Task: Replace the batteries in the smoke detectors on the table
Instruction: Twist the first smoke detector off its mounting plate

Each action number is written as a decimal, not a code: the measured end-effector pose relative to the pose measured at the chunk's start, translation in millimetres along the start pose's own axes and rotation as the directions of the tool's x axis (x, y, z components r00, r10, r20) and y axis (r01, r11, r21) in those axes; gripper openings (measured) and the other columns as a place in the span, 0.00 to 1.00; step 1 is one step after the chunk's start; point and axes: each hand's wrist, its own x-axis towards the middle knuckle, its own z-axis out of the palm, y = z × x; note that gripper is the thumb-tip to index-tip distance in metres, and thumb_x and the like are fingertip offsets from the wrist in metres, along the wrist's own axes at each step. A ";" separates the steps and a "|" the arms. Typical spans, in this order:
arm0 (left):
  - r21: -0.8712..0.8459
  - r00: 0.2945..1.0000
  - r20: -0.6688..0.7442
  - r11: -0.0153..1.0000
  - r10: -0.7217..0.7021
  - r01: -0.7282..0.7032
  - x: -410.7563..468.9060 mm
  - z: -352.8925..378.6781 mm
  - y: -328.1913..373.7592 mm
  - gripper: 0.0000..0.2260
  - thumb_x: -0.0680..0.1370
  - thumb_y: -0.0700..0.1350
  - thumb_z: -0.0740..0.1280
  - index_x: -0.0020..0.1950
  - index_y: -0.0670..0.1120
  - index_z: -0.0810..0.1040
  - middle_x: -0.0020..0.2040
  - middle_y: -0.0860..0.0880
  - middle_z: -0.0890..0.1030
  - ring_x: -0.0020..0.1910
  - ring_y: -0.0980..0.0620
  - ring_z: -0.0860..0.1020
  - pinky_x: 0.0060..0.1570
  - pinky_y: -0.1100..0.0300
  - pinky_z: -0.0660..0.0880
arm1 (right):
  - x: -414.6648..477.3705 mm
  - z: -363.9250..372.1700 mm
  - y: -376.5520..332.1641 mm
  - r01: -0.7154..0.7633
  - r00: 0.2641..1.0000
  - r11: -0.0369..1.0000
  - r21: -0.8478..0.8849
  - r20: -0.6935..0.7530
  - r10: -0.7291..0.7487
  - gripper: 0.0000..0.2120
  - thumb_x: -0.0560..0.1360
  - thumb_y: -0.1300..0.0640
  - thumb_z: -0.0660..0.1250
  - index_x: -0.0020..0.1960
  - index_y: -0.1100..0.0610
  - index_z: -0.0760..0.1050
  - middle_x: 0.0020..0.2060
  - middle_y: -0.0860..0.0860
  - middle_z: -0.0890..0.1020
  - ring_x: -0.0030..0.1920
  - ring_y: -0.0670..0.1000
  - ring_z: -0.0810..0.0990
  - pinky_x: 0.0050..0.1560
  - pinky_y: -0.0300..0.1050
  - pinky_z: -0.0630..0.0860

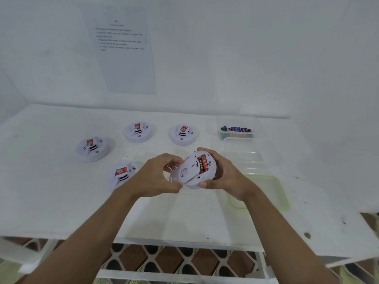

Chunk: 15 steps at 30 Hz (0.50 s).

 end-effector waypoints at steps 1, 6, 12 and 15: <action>-0.003 1.000 0.000 1.000 -0.002 0.002 0.0 0.9 -1.5 0.27 0.61 0.53 0.74 0.59 0.57 0.75 0.55 0.57 0.79 0.52 0.60 0.78 0.53 0.68 0.76 | 0.5 -0.1 0.7 -0.005 1.000 1.000 -0.004 0.000 0.005 0.41 0.67 0.62 0.80 0.75 0.49 0.67 0.67 0.50 0.78 0.68 0.54 0.77 0.65 0.57 0.77; -0.001 0.990 -0.103 0.995 -0.098 0.099 -0.2 2.6 -19.0 0.23 0.66 0.47 0.78 0.57 0.57 0.74 0.54 0.57 0.78 0.50 0.62 0.78 0.46 0.69 0.74 | 2.4 -1.0 6.3 -0.005 0.996 1.000 -0.008 -0.088 0.004 0.40 0.67 0.60 0.80 0.74 0.49 0.67 0.66 0.49 0.78 0.65 0.51 0.79 0.63 0.51 0.79; 0.184 0.946 -0.166 0.933 -0.279 0.308 0.1 8.3 -37.6 0.30 0.64 0.54 0.74 0.64 0.48 0.74 0.55 0.52 0.74 0.51 0.55 0.74 0.43 0.69 0.68 | 2.0 -2.5 12.8 0.028 0.962 0.998 0.059 -0.274 -0.011 0.42 0.65 0.56 0.80 0.74 0.48 0.66 0.67 0.47 0.77 0.64 0.46 0.79 0.60 0.45 0.80; 0.326 0.950 -0.113 0.893 -0.290 0.311 0.3 15.9 -47.1 0.30 0.68 0.52 0.74 0.67 0.45 0.71 0.56 0.52 0.70 0.55 0.53 0.70 0.48 0.62 0.67 | 0.1 -2.1 13.5 0.035 0.963 0.997 0.067 -0.271 -0.016 0.41 0.65 0.56 0.80 0.74 0.48 0.66 0.66 0.48 0.78 0.63 0.45 0.79 0.60 0.44 0.80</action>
